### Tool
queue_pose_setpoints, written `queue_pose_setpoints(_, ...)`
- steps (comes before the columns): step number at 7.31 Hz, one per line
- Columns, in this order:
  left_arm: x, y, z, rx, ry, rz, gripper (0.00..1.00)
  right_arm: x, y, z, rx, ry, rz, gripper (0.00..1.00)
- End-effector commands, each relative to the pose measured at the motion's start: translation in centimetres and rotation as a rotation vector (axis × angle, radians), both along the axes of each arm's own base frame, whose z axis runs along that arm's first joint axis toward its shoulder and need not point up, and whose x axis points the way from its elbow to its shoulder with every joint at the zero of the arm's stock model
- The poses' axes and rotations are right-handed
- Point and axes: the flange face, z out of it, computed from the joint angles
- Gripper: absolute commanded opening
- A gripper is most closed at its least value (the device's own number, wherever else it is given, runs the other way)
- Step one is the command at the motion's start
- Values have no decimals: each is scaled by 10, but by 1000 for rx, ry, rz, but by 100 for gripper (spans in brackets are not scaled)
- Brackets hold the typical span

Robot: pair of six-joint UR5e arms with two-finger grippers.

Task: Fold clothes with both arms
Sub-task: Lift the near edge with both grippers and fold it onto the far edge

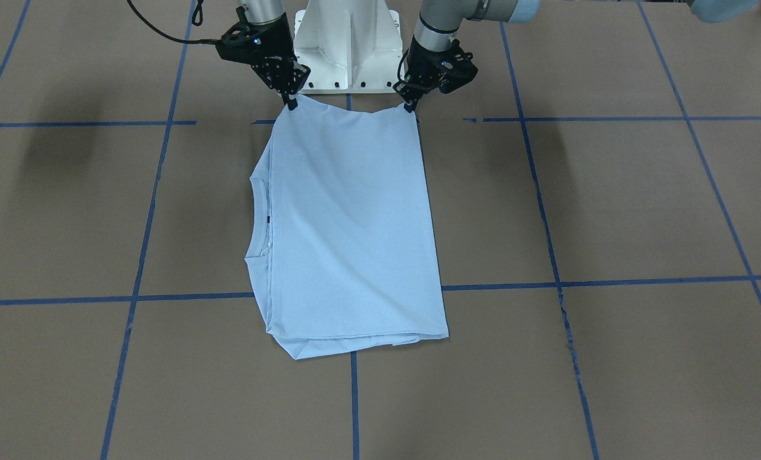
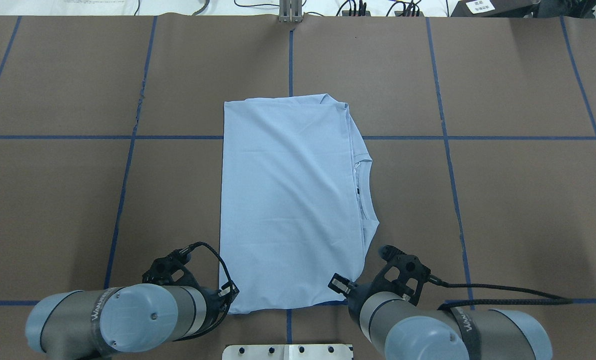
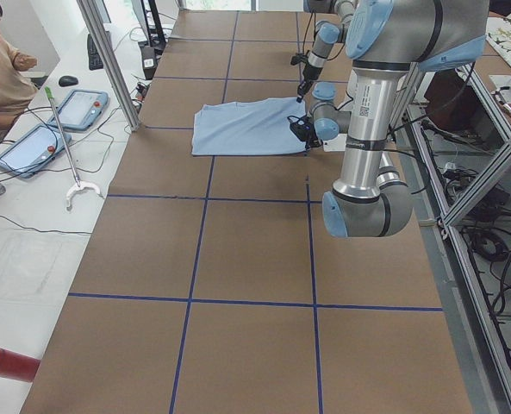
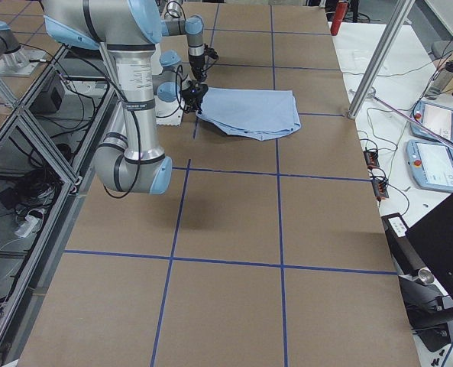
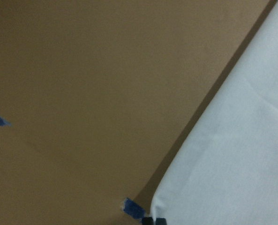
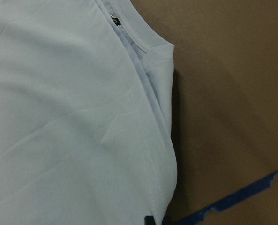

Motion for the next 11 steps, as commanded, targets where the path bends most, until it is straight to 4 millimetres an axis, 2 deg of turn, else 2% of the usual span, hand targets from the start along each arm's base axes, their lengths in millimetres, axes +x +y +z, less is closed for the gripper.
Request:
queue_pose_setpoints(1, -45, 16, -45, 8, 66, 25, 0, 33, 33, -30, 0, 9, -20, 0)
queue_pose_setpoints(2, -53, 11, -54, 11, 79, 14, 0, 47, 31, -41, 3, 31, -17, 0)
queue_pose_setpoints(3, -61, -10, -54, 49, 77, -15, 0, 51, 16, -44, 4, 26, 12, 0)
queue_pose_setpoints(4, -79, -59, -79, 152, 104, -68, 0, 57, -9, -45, 7, 30, 55, 0)
queue_pose_setpoints(5, -89, -103, -81, 201, 83, -129, 0, 60, -40, -60, 44, 24, 84, 0)
queue_pose_setpoints(6, -86, -135, -87, 249, 62, -161, 0, 64, -77, -64, 56, 42, 95, 0)
queue_pose_setpoints(7, -79, -165, -91, 254, 40, -198, 0, 64, -115, -58, 29, 68, 94, 0)
queue_pose_setpoints(8, -68, -182, -81, 253, 22, -214, 0, 58, -145, -54, 40, 97, 94, 0)
queue_pose_setpoints(9, -70, -193, -83, 280, 29, -247, 0, 46, -175, -47, 24, 139, 108, 0)
queue_pose_setpoints(10, -52, -205, -78, 296, -8, -254, 0, 33, -202, -46, 0, 163, 119, 0)
queue_pose_setpoints(11, -30, -218, -74, 297, -30, -262, 0, 25, -229, -36, -9, 138, 128, 0)
